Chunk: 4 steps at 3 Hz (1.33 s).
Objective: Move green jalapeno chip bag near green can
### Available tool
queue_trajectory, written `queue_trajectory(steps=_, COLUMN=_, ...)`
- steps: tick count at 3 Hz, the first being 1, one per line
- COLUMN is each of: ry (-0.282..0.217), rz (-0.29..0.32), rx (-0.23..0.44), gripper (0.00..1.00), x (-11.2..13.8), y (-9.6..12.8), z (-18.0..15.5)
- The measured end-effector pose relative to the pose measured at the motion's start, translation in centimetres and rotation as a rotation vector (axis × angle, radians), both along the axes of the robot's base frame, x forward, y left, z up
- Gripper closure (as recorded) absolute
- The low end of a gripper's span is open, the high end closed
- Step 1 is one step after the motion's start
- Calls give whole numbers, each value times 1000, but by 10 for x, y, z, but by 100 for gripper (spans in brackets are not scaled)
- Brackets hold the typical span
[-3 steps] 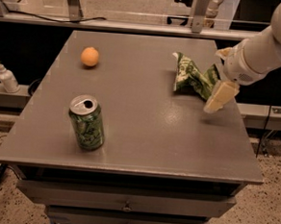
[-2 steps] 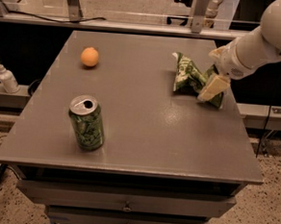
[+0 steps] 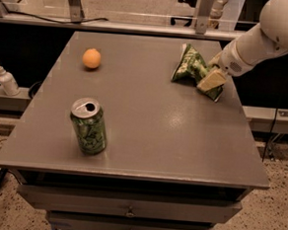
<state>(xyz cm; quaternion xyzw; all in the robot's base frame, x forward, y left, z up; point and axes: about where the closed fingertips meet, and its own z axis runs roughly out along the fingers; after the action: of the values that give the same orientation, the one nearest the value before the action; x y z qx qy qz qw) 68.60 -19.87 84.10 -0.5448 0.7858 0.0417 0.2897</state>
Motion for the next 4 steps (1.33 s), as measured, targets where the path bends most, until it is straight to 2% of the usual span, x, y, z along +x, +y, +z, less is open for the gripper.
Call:
queue_trajectory(steps=1, ry=17, rz=-5, rx=19, gripper=88, x=-1, y=3, z=0)
queue_trajectory(steps=2, ry=18, rz=-3, rx=22, gripper=100, x=-2, y=4, z=1)
queue_trajectory(steps=3, ry=40, rz=69, rx=113, gripper=100, x=-40, y=51, z=27)
queue_trajectory(steps=4, ry=62, rz=197, rx=224, gripper=100, x=-103, y=112, z=72)
